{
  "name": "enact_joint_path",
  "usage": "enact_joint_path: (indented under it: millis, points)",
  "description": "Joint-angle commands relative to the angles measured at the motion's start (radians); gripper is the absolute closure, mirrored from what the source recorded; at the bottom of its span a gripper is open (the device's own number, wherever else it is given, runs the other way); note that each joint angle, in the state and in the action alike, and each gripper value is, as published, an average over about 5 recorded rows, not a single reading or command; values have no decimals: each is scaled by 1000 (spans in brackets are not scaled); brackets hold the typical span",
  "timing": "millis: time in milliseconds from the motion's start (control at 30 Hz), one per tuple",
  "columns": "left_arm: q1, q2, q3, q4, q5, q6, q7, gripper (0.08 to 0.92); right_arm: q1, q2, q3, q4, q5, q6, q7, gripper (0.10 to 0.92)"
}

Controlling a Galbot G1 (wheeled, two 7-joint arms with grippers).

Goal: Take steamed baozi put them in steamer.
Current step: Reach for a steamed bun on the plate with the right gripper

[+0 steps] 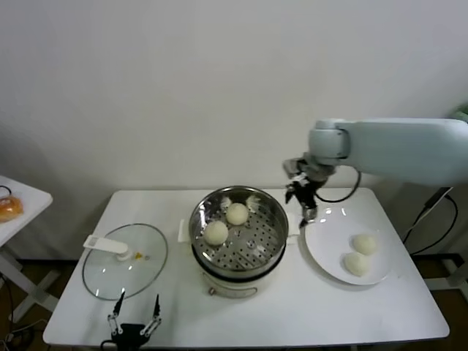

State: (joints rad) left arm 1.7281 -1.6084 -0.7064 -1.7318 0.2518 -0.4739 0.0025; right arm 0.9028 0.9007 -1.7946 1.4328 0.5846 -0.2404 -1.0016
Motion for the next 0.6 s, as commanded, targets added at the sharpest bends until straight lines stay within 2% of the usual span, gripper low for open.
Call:
enact_joint_path:
  millis: [33,333,600]
  points:
    - [3,-6,0,-1,4,-2,-1,177,-41,-269,-44,16,-189,65,-52,203]
    - [4,-13,0,2,7,-3,-2,177,-265,-347,117,-69,-370,82,-40,203]
    - [5,-17,-1,5,11,-2,-2,177,-427,-353,265,-123,-428,85,-34,203]
